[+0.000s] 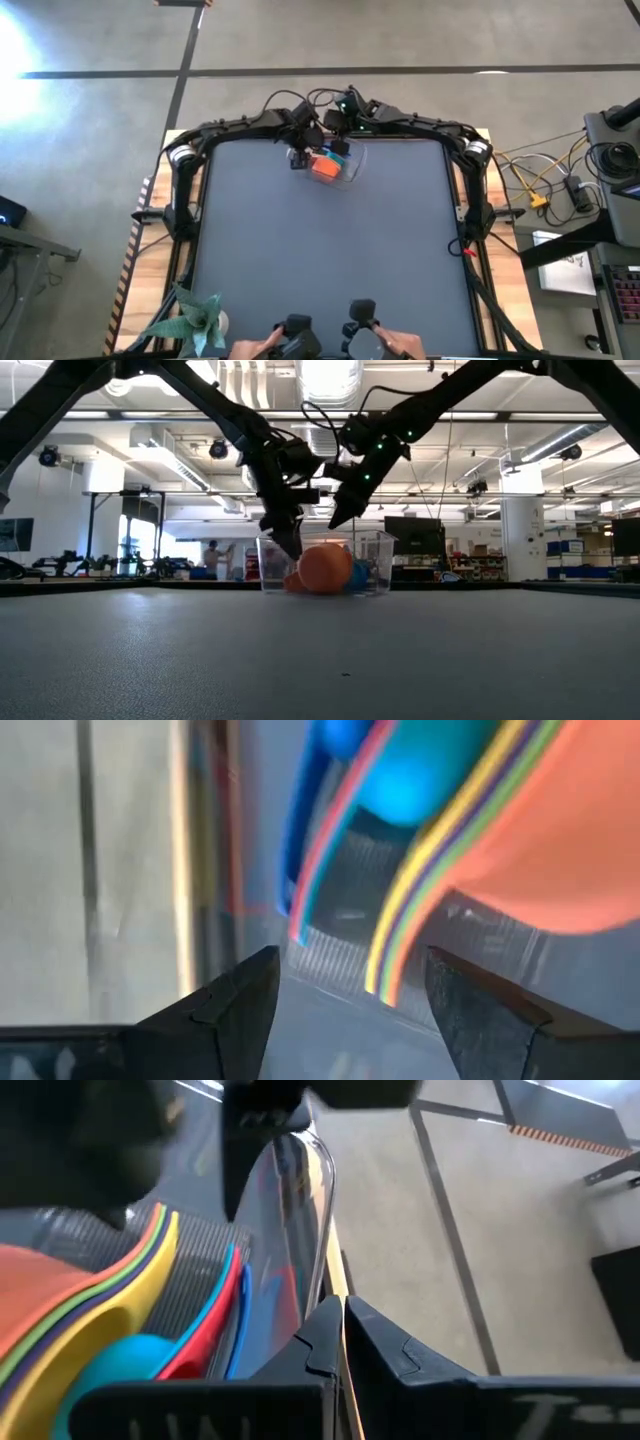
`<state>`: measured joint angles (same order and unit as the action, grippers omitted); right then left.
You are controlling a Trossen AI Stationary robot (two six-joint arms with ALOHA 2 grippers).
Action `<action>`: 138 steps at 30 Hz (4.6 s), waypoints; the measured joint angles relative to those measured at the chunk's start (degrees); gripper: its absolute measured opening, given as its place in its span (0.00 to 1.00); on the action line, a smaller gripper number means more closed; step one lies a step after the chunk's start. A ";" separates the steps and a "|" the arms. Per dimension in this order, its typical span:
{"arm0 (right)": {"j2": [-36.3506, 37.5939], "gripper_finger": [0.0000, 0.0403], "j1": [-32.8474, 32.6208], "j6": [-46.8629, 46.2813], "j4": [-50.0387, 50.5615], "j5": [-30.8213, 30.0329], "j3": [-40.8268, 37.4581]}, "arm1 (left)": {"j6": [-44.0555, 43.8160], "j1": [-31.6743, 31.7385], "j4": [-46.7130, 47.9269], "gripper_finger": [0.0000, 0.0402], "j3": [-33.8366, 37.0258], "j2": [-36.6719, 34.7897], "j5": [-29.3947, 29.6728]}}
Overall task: Nest measuring cups in basket
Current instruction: Remove the stacked measuring cups from the transparent bin
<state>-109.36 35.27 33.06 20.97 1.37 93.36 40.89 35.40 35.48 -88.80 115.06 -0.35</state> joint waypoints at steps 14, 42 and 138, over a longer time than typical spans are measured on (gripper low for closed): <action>5.07 0.02 -0.09 -2.95 16.48 5.30 0.00 | 2.99 0.00 4.31 0.56 -3.95 -0.30 -6.74; 2.25 0.02 -1.77 -4.98 18.11 6.13 -0.11 | 4.42 -0.39 6.10 0.56 -7.64 8.66 -12.48; 16.57 0.02 -2.80 -9.49 15.96 1.66 -1.36 | -14.71 -42.88 -39.90 0.07 46.40 -14.30 71.42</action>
<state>-92.79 32.47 23.57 36.93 3.03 92.01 26.18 -7.49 -4.42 -42.40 100.76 71.07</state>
